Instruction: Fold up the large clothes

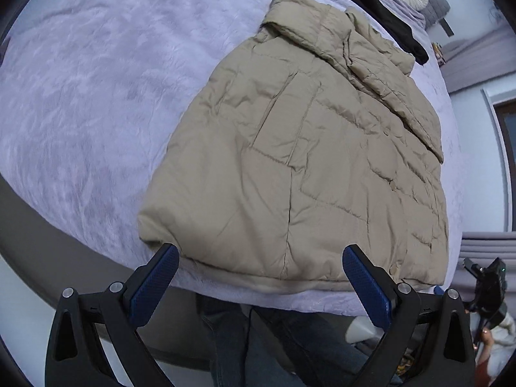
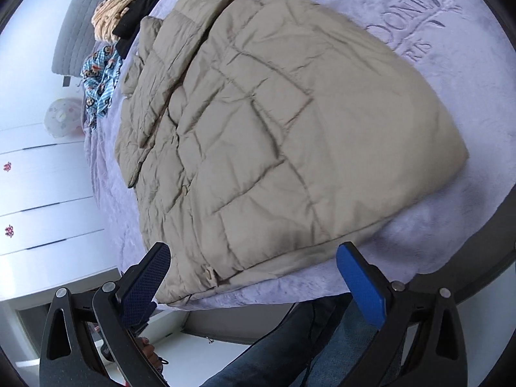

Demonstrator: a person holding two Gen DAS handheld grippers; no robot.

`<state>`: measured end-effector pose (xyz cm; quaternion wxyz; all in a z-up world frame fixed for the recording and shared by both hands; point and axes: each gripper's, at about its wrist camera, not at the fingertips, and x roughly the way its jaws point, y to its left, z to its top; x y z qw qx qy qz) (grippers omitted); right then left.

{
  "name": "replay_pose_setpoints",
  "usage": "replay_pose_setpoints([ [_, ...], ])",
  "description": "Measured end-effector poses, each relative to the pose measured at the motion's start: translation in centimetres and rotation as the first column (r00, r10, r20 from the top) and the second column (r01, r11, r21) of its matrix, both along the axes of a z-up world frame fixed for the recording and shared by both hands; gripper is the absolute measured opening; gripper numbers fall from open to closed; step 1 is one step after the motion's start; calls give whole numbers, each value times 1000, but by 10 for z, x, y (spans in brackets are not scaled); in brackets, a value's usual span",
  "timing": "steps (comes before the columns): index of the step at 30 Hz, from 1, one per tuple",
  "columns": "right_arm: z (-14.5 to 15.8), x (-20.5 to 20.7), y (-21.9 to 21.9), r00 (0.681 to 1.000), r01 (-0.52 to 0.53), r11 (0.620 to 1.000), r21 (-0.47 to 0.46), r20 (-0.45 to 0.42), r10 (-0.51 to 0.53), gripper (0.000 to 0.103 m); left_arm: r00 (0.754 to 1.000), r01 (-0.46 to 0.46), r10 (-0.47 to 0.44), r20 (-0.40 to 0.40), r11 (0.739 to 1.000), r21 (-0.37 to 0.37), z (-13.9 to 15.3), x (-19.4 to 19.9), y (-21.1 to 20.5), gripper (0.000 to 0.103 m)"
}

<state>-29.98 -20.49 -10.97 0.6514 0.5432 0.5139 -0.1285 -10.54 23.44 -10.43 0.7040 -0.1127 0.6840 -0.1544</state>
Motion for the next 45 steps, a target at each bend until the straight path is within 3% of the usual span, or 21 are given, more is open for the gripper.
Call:
replay_pose_setpoints([
  [8, -30, -41, -30, 988, 153, 985, 78, -42, -150, 90, 978, -148, 125, -169, 980, -132, -49, -12, 1, 102],
  [13, -54, -48, -33, 977, 210, 970, 119, -61, -204, 89, 977, -163, 139, -160, 975, -152, -53, -2, -17, 99],
  [14, -58, -49, -34, 974, 226, 965, 132, -53, -221, 89, 979, -158, 135, -151, 975, -153, -51, 1, -20, 93],
  [16, -66, -45, -36, 964, 266, 949, 168, -21, -266, 89, 981, -150, 128, -143, 976, -158, -49, 7, -24, 71],
  [17, -69, -42, -35, 958, 282, 942, 184, -12, -285, 89, 982, -144, 120, -147, 975, -170, -49, 10, -24, 39],
  [18, -73, -40, -35, 953, 299, 933, 199, -8, -304, 89, 981, -139, 109, -161, 971, -194, -51, 15, -23, 16],
  [19, -76, -37, -35, 946, 318, 924, 212, -10, -323, 87, 980, -145, 112, -164, 967, -208, -50, 18, -22, 16],
  [21, -78, -36, -36, 938, 339, 914, 220, -13, -345, 62, 988, -122, 100, -115, 971, -205, -38, 24, -20, 16],
  [22, -77, -38, -37, 937, 343, 913, 219, -15, -349, 32, 993, -101, 85, -85, 973, -206, -31, 26, -22, 16],
  [23, -76, -39, -38, 934, 347, 910, 227, 3, -357, 12, 995, -85, 73, -64, 974, -212, -24, 28, -23, 16],
  [29, -34, -21, -39, 949, 284, 949, 136, 98, -298, 10, 998, 1, 14, 56, 965, -262, 22, 53, -33, 16],
  [34, 12, 17, -49, 963, 198, 980, 12, 183, -197, 10, 984, 77, -29, 179, 960, -271, 64, 91, -47, 16],
  [39, 49, 73, -72, 965, 105, 991, -83, 250, -81, 10, 957, 114, -48, 285, 969, -220, 96, 130, -71, 16],
  [45, 71, 166, -117, 952, -44, 982, -182, 290, 97, 10, 923, 85, -32, 383, 989, -121, 122, 177, -110, 16],
])
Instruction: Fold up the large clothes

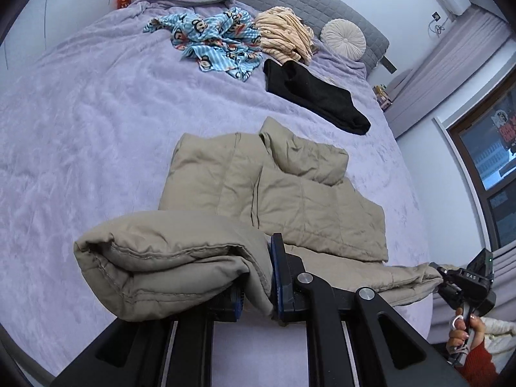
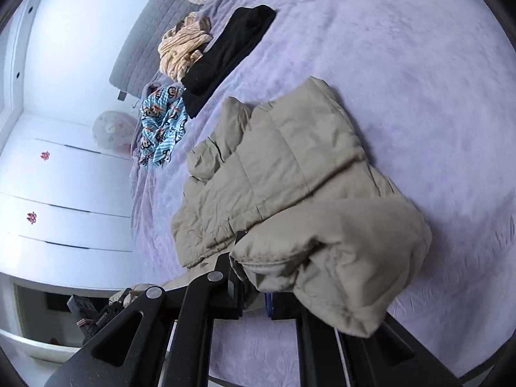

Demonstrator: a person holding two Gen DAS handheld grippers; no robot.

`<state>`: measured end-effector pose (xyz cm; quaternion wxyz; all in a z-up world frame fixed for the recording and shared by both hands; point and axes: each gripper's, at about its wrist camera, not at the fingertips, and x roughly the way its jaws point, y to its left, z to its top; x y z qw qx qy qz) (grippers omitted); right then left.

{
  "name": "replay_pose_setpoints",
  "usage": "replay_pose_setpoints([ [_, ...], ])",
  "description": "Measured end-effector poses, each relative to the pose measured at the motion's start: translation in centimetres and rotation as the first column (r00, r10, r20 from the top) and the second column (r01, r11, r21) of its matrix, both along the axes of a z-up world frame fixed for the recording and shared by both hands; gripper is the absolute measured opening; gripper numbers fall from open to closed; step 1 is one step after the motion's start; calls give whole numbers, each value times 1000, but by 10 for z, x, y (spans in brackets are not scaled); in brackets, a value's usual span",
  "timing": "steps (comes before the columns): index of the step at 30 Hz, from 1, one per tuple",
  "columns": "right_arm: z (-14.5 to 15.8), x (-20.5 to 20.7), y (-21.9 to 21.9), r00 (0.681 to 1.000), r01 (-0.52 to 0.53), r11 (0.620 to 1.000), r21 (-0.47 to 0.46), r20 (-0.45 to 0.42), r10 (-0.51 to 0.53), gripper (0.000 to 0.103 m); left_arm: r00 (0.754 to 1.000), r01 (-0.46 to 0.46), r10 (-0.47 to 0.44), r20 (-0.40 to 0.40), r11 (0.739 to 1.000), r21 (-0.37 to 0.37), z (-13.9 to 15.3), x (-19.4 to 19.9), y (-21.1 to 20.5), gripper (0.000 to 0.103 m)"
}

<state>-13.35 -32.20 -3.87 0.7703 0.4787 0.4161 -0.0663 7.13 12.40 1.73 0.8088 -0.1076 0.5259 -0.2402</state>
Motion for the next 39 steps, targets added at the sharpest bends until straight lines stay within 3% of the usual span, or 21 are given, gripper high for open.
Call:
replay_pose_setpoints([
  [6, 4, 90, -35, 992, -130, 988, -86, -14, 129, 10, 997, -69, 67, 25, 995, 78, -9, 53, -36, 16],
  [10, -16, 133, -51, 986, -157, 984, -87, -64, 152, 10, 998, -66, 65, 12, 989, 130, -30, 78, -52, 16],
  [17, -58, 173, -62, 986, -97, 993, -67, -146, 86, 10, 999, 21, -14, -35, 972, 232, -80, 130, -78, 16],
  [22, -90, 194, -66, 979, -49, 998, -49, -199, 38, 10, 992, 83, -44, -119, 938, 338, -134, 168, -100, 16],
  [26, -102, 204, -65, 974, -10, 999, -39, -228, 0, 11, 989, 84, -39, -145, 944, 318, -129, 177, -99, 18],
  [28, -98, 204, -66, 973, -8, 999, -35, -230, -1, 13, 990, 85, -53, -127, 961, 261, -113, 175, -89, 36],
  [29, -95, 204, -67, 974, -11, 999, -32, -226, 4, 14, 995, 72, -52, -87, 966, 250, -102, 174, -83, 67],
  [30, -91, 203, -68, 976, -19, 999, -26, -216, 13, 15, 999, 40, -37, -18, 965, 258, -87, 171, -77, 89],
  [32, -84, 203, -69, 979, -37, 999, -22, -200, 31, 28, 996, 0, -24, 90, 965, 262, -64, 167, -69, 89],
  [33, -79, 203, -69, 980, -46, 998, -30, -194, 39, 34, 995, -2, -24, 99, 966, 260, -58, 169, -67, 89],
  [34, -74, 204, -67, 981, -51, 998, -47, -189, 41, 50, 995, -8, -18, 97, 966, 260, -56, 171, -66, 89],
  [35, -67, 204, -65, 984, -56, 996, -75, -175, 42, 58, 996, -9, -14, 88, 966, 259, -57, 172, -66, 89],
  [37, -52, 201, -54, 989, -85, 990, -110, -130, 71, 58, 998, 35, -48, 47, 966, 254, -68, 170, -70, 80],
  [38, -50, 199, -46, 989, -109, 987, -115, -116, 96, 49, 996, 72, -81, 23, 962, 264, -78, 167, -76, 59],
  [39, -50, 198, -37, 985, -146, 982, -122, -115, 132, 39, 994, 100, -106, 4, 949, 299, -91, 162, -83, 49],
])
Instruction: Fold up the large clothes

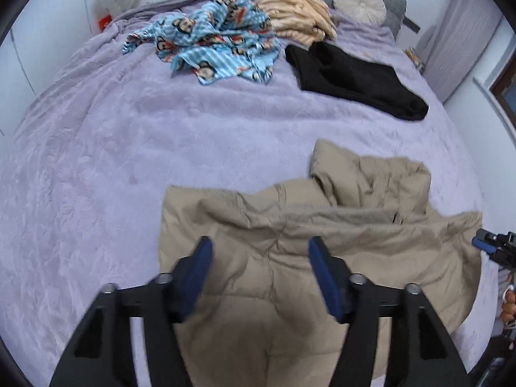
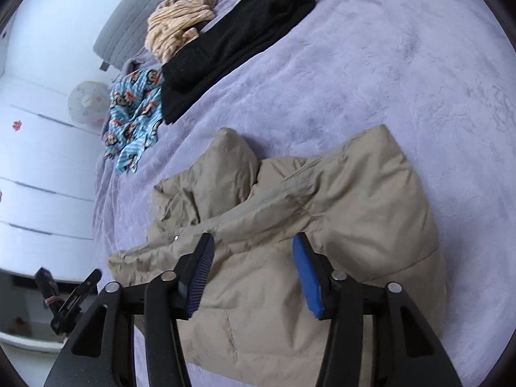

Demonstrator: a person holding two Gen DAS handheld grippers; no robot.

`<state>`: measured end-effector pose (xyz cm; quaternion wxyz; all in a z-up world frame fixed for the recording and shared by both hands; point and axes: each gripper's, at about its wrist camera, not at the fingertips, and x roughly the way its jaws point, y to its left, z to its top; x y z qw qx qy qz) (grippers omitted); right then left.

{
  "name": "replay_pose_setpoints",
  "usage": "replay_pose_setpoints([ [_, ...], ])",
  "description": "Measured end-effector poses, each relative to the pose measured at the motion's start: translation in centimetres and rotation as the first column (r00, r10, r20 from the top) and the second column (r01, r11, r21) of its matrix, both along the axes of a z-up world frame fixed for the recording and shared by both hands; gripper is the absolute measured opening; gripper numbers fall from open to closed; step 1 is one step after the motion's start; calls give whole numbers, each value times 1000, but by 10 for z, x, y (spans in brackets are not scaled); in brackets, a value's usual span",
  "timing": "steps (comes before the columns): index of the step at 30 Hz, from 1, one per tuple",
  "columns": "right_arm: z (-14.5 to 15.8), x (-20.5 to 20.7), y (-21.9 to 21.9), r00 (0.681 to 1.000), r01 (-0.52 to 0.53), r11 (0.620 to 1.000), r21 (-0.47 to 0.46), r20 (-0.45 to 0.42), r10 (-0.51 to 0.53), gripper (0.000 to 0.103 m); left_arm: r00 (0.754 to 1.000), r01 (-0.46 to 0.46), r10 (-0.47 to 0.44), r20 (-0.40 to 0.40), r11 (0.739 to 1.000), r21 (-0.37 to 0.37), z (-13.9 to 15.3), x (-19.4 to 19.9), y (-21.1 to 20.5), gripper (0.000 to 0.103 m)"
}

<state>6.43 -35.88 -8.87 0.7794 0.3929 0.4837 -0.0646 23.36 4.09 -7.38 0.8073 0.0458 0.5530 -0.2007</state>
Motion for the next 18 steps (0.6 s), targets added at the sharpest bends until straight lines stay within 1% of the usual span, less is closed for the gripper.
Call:
replay_pose_setpoints([
  [1, -4, 0, 10, 999, -47, 999, -25, -23, 46, 20, 1000, 14, -14, -1, 999, 45, -14, -4, -7, 48],
  [2, -11, 1, 19, 994, -92, 993, -79, -65, 87, 17, 1000, 24, -25, 7, 997, 77, -26, -7, -12, 47],
  [4, -27, 4, 27, 980, -161, 964, -213, -149, 131, 17, 999, 12, -19, 48, 989, 150, -52, -4, -23, 47],
  [5, -37, 7, 24, 977, -170, 951, -259, -173, 128, 17, 998, -12, 1, 68, 987, 160, -63, 2, -26, 47],
  [6, -46, 9, 15, 979, -157, 945, -288, -171, 111, 12, 997, -35, 24, 78, 988, 147, -74, 10, -27, 47],
  [7, -53, 12, 4, 984, -134, 946, -296, -151, 92, 5, 995, -60, 49, 82, 990, 131, -84, 18, -29, 47],
  [9, -70, 22, -17, 992, -75, 961, -265, -122, 43, 0, 993, -76, 63, 105, 989, 126, -95, 28, -36, 47],
  [10, -78, 27, -26, 994, -50, 971, -234, -105, 25, 0, 990, -75, 58, 128, 988, 134, -97, 31, -41, 47],
  [12, -90, 37, -34, 996, -31, 976, -216, -86, 12, 0, 987, -73, 52, 151, 988, 139, -103, 38, -48, 47],
  [16, -99, 49, -37, 998, -34, 973, -228, -55, 22, 0, 985, -79, 61, 159, 991, 111, -110, 47, -49, 47],
  [18, -100, 50, -39, 998, -33, 975, -218, -51, 22, 0, 987, -83, 66, 146, 991, 108, -106, 50, -48, 47],
])
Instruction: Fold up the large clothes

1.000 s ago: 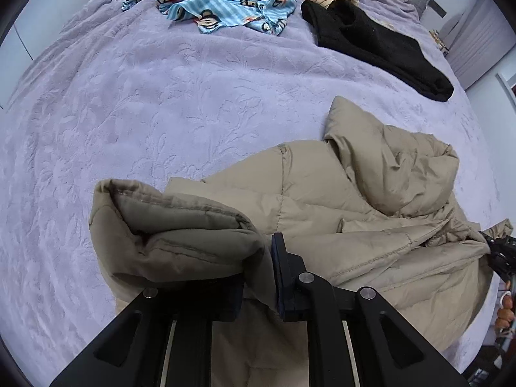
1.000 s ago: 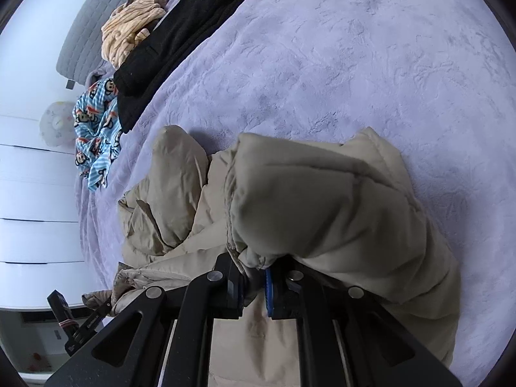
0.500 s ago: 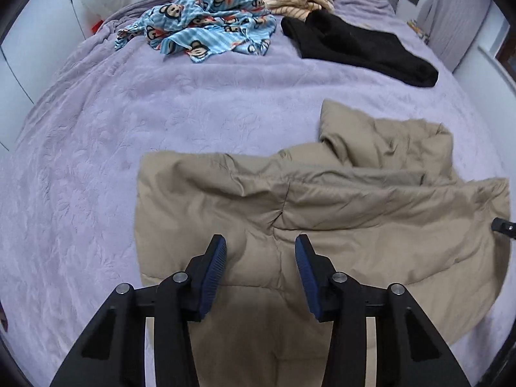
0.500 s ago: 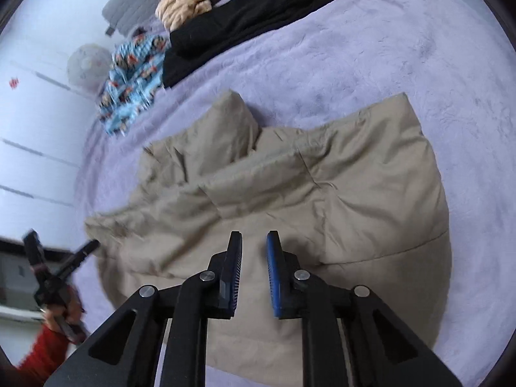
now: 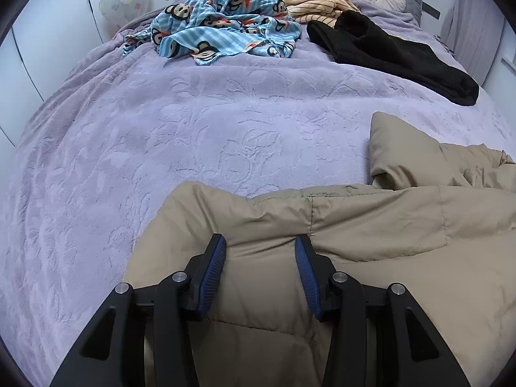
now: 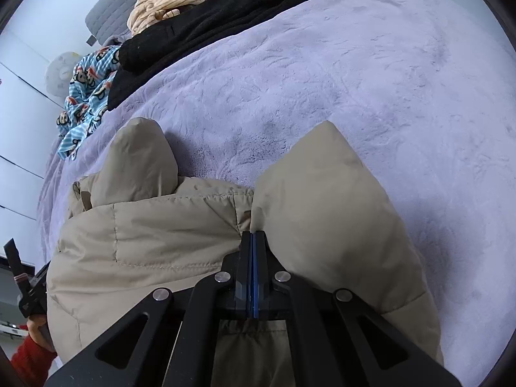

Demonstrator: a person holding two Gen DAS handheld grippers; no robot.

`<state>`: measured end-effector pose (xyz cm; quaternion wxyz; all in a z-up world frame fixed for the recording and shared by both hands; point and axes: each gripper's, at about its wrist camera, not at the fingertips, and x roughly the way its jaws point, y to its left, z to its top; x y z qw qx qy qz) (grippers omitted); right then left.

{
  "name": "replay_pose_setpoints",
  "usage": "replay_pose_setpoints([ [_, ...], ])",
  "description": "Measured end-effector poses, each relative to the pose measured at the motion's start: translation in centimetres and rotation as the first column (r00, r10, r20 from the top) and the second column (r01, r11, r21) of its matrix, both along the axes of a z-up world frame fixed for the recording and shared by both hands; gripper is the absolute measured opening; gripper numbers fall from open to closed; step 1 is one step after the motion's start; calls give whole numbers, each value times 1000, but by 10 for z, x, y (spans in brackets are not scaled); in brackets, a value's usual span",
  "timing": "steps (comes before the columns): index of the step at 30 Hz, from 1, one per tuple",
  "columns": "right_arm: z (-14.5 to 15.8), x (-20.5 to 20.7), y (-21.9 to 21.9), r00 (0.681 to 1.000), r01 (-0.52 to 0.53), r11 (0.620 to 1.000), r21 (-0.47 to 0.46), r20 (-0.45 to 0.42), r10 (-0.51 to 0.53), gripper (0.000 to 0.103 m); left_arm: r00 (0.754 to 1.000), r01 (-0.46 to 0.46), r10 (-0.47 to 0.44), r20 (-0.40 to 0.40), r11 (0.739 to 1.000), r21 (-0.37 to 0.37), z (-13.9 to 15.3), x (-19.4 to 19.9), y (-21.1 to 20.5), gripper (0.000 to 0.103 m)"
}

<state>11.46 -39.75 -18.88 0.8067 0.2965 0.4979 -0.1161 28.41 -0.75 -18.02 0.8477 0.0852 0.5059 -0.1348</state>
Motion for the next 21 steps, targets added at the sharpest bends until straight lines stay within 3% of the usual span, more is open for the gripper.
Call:
replay_pose_setpoints([
  [3, 16, 0, -1, 1000, 14, 1000, -19, -22, -14, 0, 999, -23, 23, 43, 1000, 6, 20, 1, 10, 47],
  [5, 43, -4, 3, 1000, 1, 989, -149, 7, 0, 0, 994, -65, 63, 90, 998, 24, 29, 4, 27, 47],
  [7, 60, -12, -3, 1000, 9, 970, -243, 22, -4, 1, 994, -105, 103, 47, 994, 40, 20, 14, 43, 47],
  [10, 39, -18, -28, 995, 61, 981, -186, -61, -73, 2, 989, -141, 142, -43, 990, 11, -5, 27, 57, 55],
  [13, 6, -24, -45, 987, 133, 989, -65, -77, -138, 0, 988, -147, 147, -46, 989, 10, -16, 30, 55, 57],
  [15, 1, -20, -47, 986, 140, 988, -60, -79, -145, 0, 988, -144, 146, -54, 989, 24, -19, 33, 51, 57],
  [18, 5, -15, -43, 986, 119, 988, -97, -103, -129, 0, 984, -165, 168, -65, 985, 42, -9, 32, 53, 57],
  [21, 27, -18, -36, 984, 133, 984, -121, -101, -145, 3, 982, -186, 188, -17, 981, 61, 23, 13, 59, 57],
])
